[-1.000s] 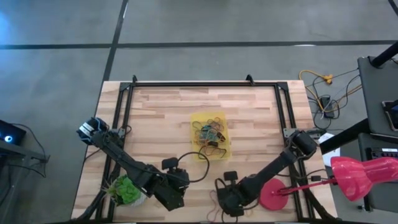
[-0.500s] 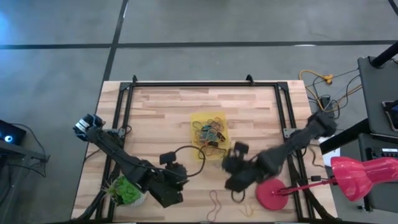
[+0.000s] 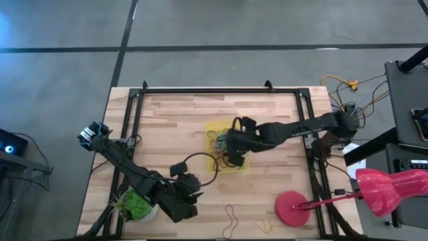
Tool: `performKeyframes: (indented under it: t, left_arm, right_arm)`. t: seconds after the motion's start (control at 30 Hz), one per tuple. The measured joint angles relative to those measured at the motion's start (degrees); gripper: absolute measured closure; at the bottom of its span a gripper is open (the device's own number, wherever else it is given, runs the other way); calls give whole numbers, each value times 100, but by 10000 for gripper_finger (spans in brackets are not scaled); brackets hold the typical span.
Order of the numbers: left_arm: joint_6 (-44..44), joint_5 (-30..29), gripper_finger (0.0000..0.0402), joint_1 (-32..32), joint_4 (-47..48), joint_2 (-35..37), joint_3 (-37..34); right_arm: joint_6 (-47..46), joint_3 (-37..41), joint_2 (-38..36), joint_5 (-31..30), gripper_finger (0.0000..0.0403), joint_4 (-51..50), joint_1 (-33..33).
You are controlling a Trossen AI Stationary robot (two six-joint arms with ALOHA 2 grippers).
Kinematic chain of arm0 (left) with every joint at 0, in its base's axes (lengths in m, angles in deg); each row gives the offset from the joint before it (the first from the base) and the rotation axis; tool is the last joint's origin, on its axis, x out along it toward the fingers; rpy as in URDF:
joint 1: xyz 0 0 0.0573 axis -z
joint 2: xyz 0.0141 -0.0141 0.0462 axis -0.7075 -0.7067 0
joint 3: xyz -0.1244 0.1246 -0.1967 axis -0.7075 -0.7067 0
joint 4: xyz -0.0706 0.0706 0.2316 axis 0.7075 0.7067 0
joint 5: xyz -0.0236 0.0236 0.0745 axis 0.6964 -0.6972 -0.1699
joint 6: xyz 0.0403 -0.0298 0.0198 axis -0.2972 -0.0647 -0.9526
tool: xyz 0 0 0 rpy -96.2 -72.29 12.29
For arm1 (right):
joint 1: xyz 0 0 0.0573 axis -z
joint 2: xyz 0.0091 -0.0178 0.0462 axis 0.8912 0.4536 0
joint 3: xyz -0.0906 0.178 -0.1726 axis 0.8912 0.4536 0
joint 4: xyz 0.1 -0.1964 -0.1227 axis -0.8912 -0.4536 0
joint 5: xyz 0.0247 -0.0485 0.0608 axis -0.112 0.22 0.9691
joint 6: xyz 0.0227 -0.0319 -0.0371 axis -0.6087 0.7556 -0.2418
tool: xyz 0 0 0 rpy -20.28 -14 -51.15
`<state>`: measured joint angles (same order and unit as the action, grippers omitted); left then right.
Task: Pick and place rubber bands into bin
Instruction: Put the blue rubber band into the yellow bin, then put the red rubber band into the yellow bin
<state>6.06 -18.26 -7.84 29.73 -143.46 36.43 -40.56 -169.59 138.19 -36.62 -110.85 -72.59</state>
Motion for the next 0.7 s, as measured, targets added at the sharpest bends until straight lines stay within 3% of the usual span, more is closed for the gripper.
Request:
performKeyframes:
  t: [0.27,0.53,0.6,0.7]
  left_arm:
    - [620,-180,249,-39,57,59,0]
    - [911,-191,249,-81,132,61,0]
    - [918,-174,249,-81,130,61,0]
    - [944,-87,249,-72,122,61,0]
  right_arm:
    - [916,211,650,283,369,103,55]
    - [1547,186,889,459,242,247,-158]
    - [2147,217,797,548,210,238,-413]
    - [3305,242,683,1309,174,350,-928]
